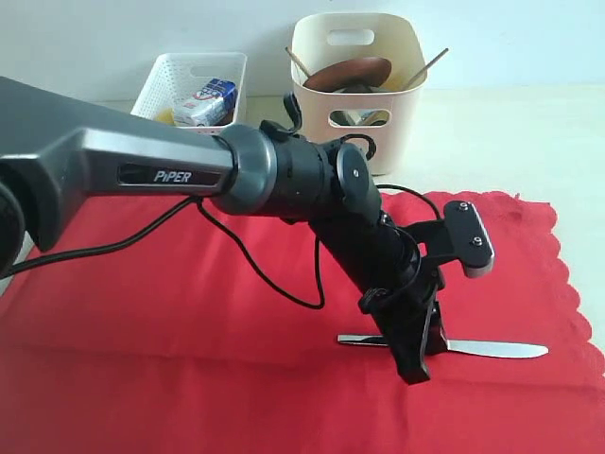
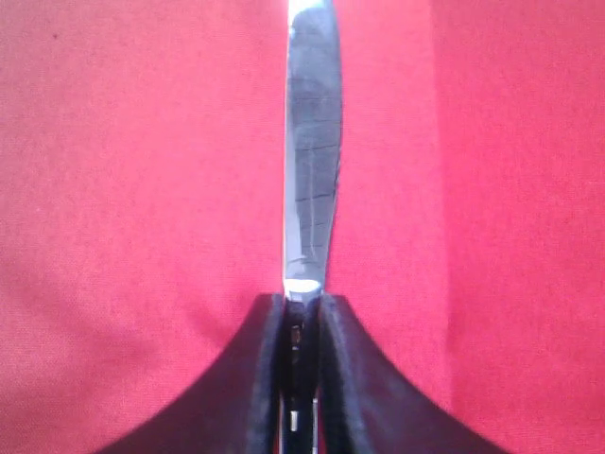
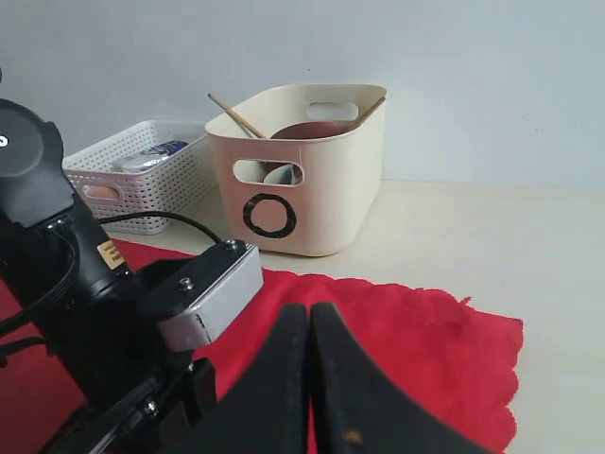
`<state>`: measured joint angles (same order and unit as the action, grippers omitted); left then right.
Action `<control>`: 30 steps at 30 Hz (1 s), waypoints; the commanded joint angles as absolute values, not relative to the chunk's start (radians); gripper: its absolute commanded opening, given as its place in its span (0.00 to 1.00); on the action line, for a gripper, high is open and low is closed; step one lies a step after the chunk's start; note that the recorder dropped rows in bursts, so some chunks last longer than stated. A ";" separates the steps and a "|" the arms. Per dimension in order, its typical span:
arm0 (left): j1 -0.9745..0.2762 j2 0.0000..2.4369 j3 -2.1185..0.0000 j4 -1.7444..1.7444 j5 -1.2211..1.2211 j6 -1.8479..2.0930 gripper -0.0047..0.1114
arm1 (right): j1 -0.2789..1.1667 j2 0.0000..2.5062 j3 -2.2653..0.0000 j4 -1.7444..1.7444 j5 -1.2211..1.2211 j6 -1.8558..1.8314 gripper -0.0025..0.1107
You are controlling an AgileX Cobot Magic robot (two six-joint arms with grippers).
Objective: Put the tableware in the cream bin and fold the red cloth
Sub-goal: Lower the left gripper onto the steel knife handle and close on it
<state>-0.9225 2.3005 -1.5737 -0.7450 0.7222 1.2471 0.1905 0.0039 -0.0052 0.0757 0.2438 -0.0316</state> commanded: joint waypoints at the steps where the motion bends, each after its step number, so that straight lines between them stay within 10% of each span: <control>1: -0.929 2.283 -1.564 -0.718 0.781 1.186 0.04 | 0.192 0.000 0.000 0.077 0.237 -0.033 0.02; 30: -0.927 2.077 -1.562 -0.446 0.866 0.855 0.04 | 0.192 0.000 0.000 0.077 0.237 -0.033 0.02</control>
